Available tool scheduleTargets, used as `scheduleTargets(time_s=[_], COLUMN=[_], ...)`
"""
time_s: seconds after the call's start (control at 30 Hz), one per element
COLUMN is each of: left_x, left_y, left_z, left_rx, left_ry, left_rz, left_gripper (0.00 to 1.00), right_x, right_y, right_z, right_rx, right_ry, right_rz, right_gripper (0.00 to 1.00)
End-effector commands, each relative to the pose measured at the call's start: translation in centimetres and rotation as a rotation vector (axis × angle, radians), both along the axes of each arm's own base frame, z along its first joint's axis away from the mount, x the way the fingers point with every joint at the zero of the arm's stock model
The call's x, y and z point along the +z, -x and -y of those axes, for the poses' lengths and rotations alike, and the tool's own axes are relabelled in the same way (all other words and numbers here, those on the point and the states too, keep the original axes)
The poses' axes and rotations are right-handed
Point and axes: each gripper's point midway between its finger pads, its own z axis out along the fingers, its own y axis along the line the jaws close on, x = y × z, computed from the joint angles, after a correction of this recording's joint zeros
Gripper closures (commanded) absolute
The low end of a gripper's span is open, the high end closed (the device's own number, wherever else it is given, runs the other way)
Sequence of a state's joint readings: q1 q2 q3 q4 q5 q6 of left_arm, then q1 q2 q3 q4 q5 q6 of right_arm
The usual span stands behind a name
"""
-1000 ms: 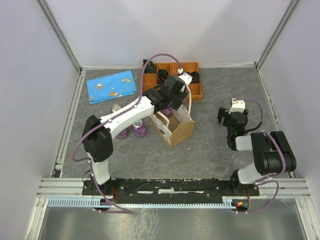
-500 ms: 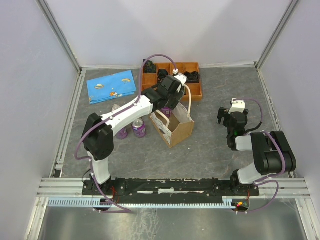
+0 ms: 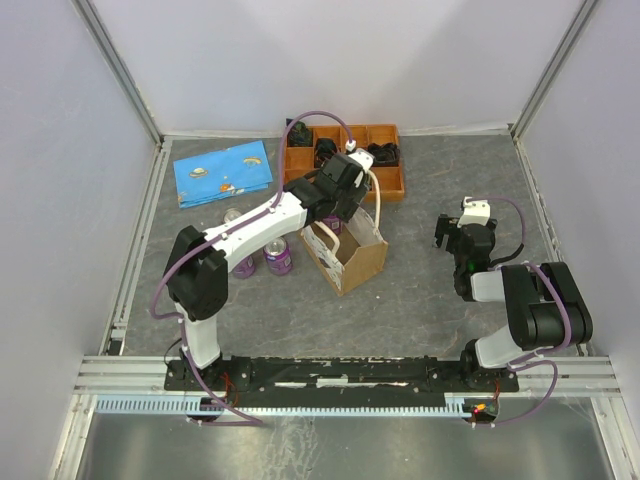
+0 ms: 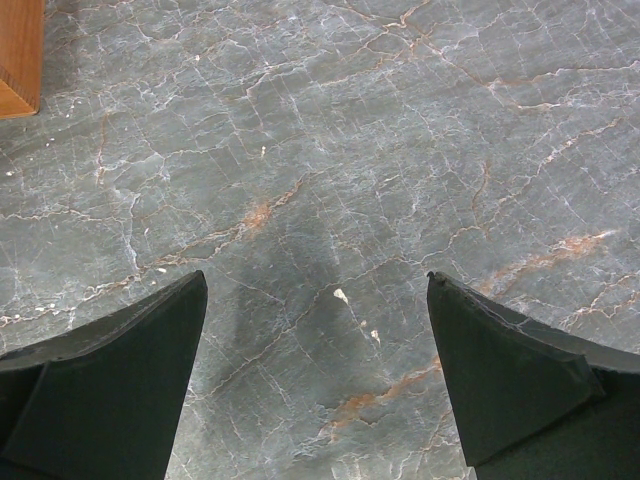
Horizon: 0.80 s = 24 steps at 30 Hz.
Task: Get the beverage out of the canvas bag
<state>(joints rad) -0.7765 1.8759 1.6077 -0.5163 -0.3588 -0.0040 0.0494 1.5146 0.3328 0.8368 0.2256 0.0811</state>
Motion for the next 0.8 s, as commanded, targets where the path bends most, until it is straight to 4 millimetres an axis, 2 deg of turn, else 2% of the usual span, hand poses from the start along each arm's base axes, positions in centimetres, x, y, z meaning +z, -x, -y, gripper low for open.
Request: scheduleTargets(time_s=[0.0, 0.23, 0.53, 0.67, 0.77], left_x=[1.3, 5.2, 9.6, 10.1, 9.3], left_y=[-0.2, -0.5, 0.4, 1.2, 1.6], left_z=[0.5, 0.6, 0.9, 1.6, 2.1], left_rx=[0.012, 0.009, -0.028, -0.073, -0.091], left_ry=[0.065, 0.115, 0.187, 0.207, 0.208], left_rz=[0.022, 0.091, 0.152, 0.147, 0.122], left_gripper=[0.22, 0.21, 0.2, 0.2, 0.21], right_x=[2.0, 2.0, 2.0, 2.0, 2.0], right_y=[-1.3, -1.2, -1.2, -1.2, -1.2], right_z=[0.0, 0.1, 0.1, 0.1, 0.1], right_rx=[0.001, -0.001, 0.0, -0.001, -0.001], right_ry=[0.001, 0.001, 0.001, 0.001, 0.002], right_rz=[0.068, 0.067, 0.066, 0.067, 0.068], right_gripper=[0.01, 0.01, 0.01, 0.01, 0.01])
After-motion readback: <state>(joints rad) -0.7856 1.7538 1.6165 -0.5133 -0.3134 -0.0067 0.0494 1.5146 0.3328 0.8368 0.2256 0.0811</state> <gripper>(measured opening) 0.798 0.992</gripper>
